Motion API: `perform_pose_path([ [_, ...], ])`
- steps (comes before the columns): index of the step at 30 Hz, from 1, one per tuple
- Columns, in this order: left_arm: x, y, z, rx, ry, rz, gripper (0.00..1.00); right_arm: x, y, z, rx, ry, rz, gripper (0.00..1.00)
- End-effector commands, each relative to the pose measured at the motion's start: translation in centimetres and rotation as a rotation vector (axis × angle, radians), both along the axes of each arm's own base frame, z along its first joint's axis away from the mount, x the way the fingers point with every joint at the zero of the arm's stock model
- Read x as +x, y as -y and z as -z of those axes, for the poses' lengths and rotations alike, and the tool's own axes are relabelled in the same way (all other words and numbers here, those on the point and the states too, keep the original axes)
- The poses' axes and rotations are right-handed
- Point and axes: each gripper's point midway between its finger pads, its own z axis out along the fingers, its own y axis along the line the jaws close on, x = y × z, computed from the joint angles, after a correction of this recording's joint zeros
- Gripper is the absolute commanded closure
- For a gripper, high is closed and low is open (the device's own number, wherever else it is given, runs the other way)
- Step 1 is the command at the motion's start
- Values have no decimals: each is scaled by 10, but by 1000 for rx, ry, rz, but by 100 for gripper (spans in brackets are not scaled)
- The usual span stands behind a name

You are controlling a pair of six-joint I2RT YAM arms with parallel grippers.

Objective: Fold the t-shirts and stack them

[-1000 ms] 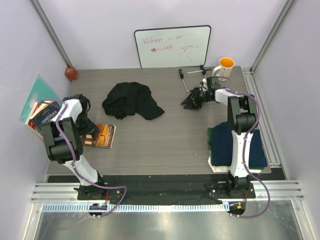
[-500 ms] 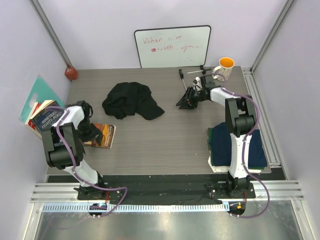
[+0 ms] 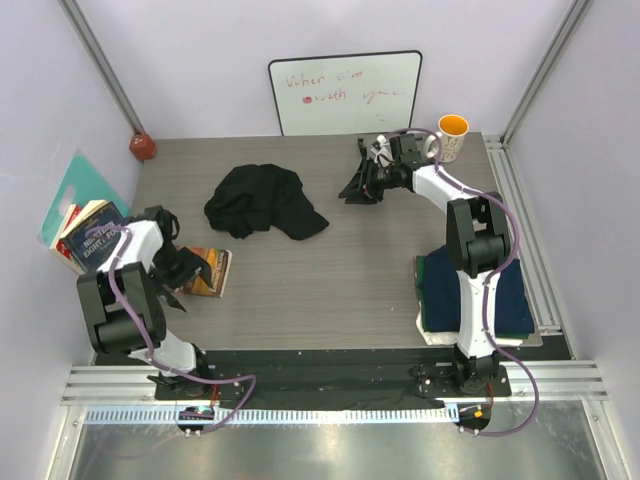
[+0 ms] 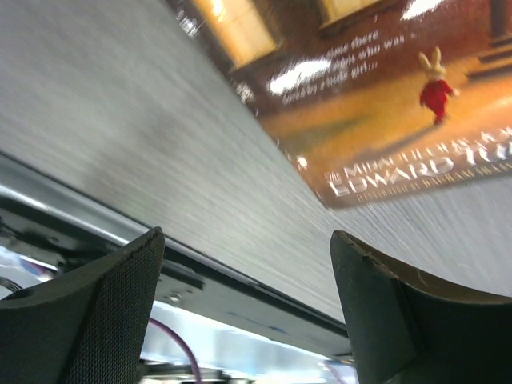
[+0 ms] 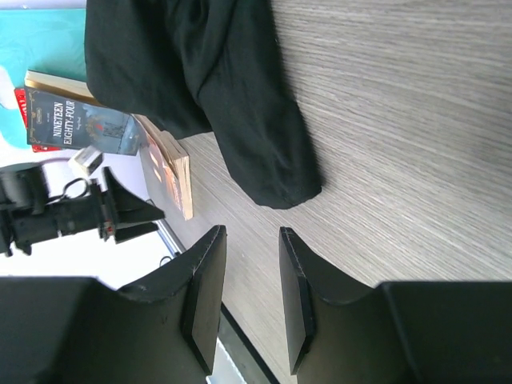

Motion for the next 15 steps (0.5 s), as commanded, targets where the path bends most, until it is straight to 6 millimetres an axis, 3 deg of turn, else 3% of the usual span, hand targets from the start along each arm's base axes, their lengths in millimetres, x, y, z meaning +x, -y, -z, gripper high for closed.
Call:
perform_pose_path([
  [1, 0, 5, -27, -50, 49, -170, 15, 2, -4, -49, 37, 94, -19, 62],
  [11, -19, 6, -16, -107, 93, -438, 16, 9, -21, -98, 225, 89, 30, 62],
  [15, -8, 8, -8, -157, 172, -529, 17, 16, -14, -94, 224, 60, 59, 62],
])
